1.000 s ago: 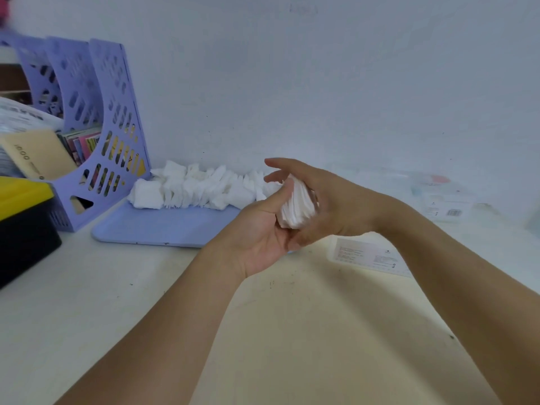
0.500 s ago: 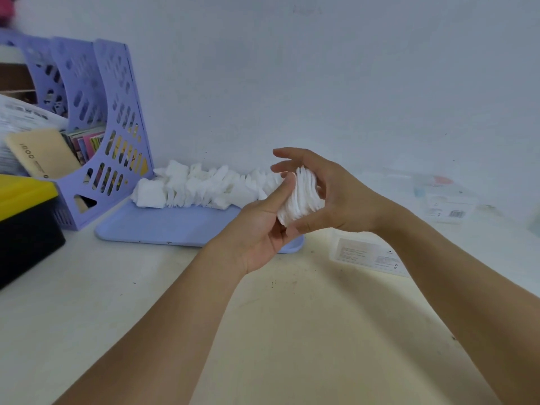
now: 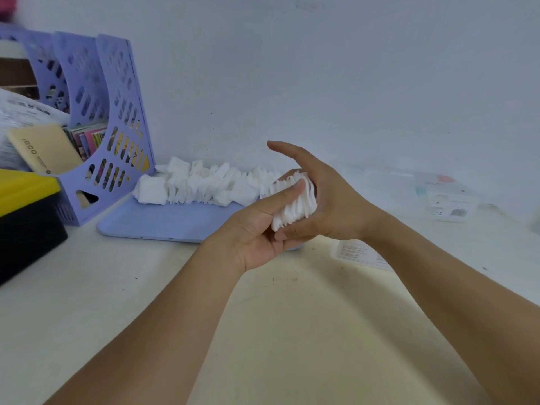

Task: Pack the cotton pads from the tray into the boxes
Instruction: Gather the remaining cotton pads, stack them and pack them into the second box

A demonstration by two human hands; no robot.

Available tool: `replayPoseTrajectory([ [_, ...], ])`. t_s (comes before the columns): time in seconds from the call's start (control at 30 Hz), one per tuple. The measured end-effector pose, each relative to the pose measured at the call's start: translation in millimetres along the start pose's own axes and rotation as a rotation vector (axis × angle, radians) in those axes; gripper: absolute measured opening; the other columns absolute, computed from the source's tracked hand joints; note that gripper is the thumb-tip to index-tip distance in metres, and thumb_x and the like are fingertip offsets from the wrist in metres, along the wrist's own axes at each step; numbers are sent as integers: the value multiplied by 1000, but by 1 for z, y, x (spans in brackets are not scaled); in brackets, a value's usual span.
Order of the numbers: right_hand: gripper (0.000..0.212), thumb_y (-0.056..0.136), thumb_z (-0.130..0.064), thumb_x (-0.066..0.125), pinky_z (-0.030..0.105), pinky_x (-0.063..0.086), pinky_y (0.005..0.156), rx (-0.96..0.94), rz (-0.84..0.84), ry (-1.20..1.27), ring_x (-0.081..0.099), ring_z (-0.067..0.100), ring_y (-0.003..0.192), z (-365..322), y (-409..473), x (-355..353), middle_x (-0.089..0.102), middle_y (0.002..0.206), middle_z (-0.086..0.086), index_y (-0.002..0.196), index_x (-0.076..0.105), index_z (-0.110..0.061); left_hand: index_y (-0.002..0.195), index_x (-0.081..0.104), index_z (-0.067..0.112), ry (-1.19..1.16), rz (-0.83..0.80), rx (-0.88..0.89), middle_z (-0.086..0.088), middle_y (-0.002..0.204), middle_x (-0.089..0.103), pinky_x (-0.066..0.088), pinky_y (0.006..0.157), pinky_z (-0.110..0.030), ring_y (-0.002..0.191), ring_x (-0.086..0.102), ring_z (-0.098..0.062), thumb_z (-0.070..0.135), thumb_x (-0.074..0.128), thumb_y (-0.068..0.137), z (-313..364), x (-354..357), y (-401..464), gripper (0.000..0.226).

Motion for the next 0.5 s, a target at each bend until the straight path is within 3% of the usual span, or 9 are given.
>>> replayPoseTrajectory([
  [0.1,128,57,5,93,27,54,93,11,-21,18,60,15,120,0,-1,2,63,125,1,158,21,-24,104,72,16,-17,20,-11,-2,101,77,61,65,-27,86,75,-14,21,76,70,-2,-3,0,35],
  [0.2,124,60,6,92,30,53,97,4,-24,6,59,14,123,-1,-1,6,59,134,-1,158,21,-21,104,72,16,-50,-1,-17,-2,100,77,62,65,-28,85,75,-14,18,75,70,-2,-3,0,34],
  [0.3,126,58,3,94,32,51,102,0,-22,-22,58,14,125,-1,0,6,53,142,-6,159,21,-21,101,71,14,-53,16,-13,-2,93,77,57,54,-21,78,75,-13,14,75,69,-2,-1,-1,33],
  [0.5,127,57,-7,97,36,50,103,-19,-27,-88,57,15,123,-3,-1,11,52,141,-12,159,22,-23,124,67,11,-38,-18,10,-6,114,73,61,70,-24,94,73,-16,15,76,68,-3,-2,0,56],
])
Point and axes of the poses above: each hand's wrist, its own y-axis towards the middle knuckle, its own x-axis out of the palm, z = x × y, the point moved 2 cm from there along y, towards the middle knuckle
